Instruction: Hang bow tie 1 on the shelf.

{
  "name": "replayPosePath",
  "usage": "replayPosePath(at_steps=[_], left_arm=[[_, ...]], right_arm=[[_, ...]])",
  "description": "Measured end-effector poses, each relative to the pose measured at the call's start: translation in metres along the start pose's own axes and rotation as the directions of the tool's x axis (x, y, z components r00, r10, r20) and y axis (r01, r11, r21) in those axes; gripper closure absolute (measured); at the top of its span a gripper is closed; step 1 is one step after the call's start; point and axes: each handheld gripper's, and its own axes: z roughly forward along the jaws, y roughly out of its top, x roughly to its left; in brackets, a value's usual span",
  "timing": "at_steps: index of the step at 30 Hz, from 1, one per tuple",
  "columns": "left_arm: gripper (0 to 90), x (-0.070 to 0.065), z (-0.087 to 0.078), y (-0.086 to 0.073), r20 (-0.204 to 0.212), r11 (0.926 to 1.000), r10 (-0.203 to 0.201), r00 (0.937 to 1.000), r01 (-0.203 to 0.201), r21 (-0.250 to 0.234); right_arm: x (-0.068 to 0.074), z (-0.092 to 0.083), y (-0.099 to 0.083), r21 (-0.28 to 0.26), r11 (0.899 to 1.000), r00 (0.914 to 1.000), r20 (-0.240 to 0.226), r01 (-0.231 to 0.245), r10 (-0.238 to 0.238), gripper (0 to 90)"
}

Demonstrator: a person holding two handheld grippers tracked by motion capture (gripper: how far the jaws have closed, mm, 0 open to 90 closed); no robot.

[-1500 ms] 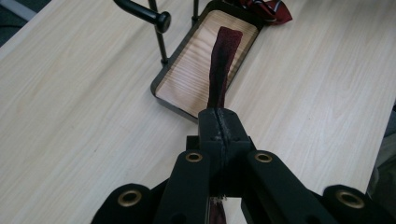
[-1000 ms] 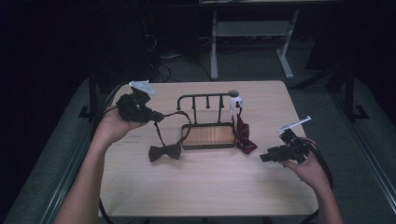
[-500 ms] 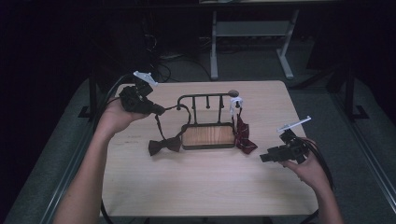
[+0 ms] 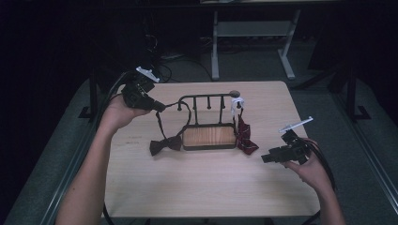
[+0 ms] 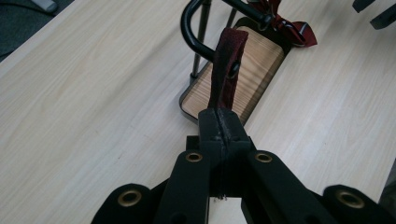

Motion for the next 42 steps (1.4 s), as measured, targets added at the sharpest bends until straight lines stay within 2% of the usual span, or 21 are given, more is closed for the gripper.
replayPosePath(at_steps=[10, 22, 31, 42], left_arm=[[90.0, 0.010, 0.007, 0.001, -0.017, 0.9995, -0.020, 0.9996, 0.021, 0.024], [90.0, 0.011, 0.015, 0.006, -0.034, 0.9985, -0.033, 0.9989, 0.034, 0.042], [89.3, 0.011, 0.020, 0.006, -0.057, 0.9962, -0.030, 0.9979, 0.035, 0.079], [80.3, 0.010, 0.021, 0.005, -0.089, 0.9942, -0.017, 0.9959, 0.026, 0.104]], right_arm=[[-0.001, 0.000, 0.000, 0.003, 1.000, 1.0000, 0.000, -0.008, 0.008, 44.2], [-0.002, -0.001, -0.001, -0.001, 1.000, 1.0000, -0.001, -0.007, 0.007, 44.2], [-0.002, -0.003, -0.001, -0.004, 1.000, 1.0000, -0.002, -0.003, 0.003, 44.2], [-0.003, -0.002, -0.001, 0.000, 1.000, 1.0000, -0.001, -0.007, 0.007, 44.1]])
